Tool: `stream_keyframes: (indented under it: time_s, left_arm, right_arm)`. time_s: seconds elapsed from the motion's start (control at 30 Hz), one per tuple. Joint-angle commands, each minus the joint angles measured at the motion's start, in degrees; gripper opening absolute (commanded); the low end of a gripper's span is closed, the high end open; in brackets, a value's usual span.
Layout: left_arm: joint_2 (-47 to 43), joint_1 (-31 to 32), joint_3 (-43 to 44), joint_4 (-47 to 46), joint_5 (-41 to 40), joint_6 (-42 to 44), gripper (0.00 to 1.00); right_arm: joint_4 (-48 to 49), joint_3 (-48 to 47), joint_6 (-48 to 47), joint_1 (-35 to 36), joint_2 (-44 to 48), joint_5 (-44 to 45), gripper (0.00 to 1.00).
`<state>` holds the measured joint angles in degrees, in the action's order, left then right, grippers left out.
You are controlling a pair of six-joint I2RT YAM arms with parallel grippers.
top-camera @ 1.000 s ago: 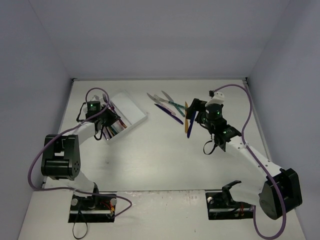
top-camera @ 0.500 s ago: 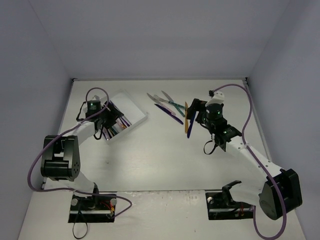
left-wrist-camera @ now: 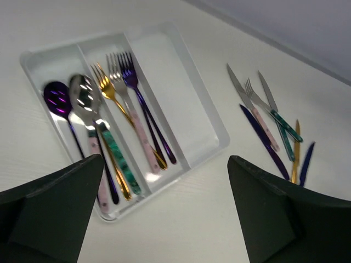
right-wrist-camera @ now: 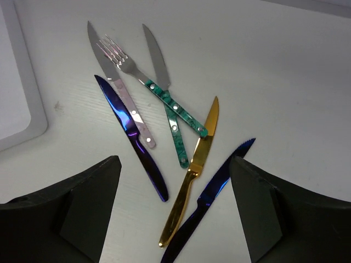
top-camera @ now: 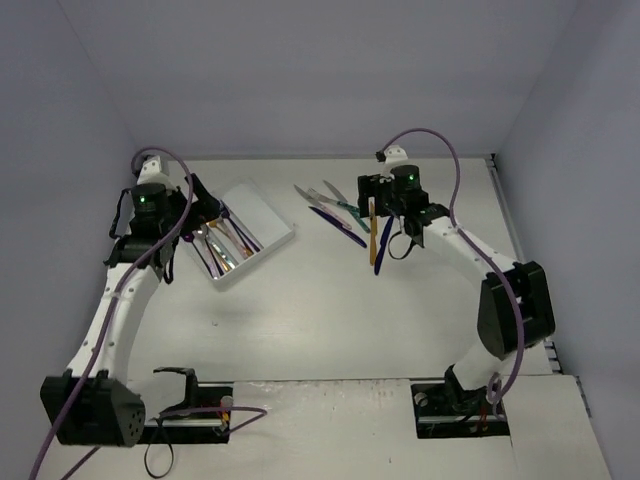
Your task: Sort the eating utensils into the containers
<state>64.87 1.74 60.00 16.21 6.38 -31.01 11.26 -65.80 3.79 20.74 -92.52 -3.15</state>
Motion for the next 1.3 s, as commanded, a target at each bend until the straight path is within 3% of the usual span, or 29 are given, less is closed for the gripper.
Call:
stream_keyframes:
  time_s: [0.0,0.13,0.37,1.27]
  left_arm:
    - [-7.87,-0.24,-4.5,1.45,-10.29,8.54,0.97]
    - [-8.63,-0.16,-6.71,1.5,-11.92,10.21,0.97]
    - [-8.17,0.02,-6.31,2.15,-12.33,11.04,0.97]
    - [-4.81,0.02,-6.12,2.42,-10.7,10.05,0.97]
  right_arm:
    - [1.41,-9.07,-10.62,-4.96,-8.64,-14.53,0.7]
    - [-0.04,-15.2,-15.18,-5.8,-17.04,-18.85,0.59]
    - [-2.95,-24.28,-21.87,-5.81,-27.08,-19.48,0.57]
    - [-5.11,-36.85,-27.67,-0.85,-39.93,-19.02,0.48]
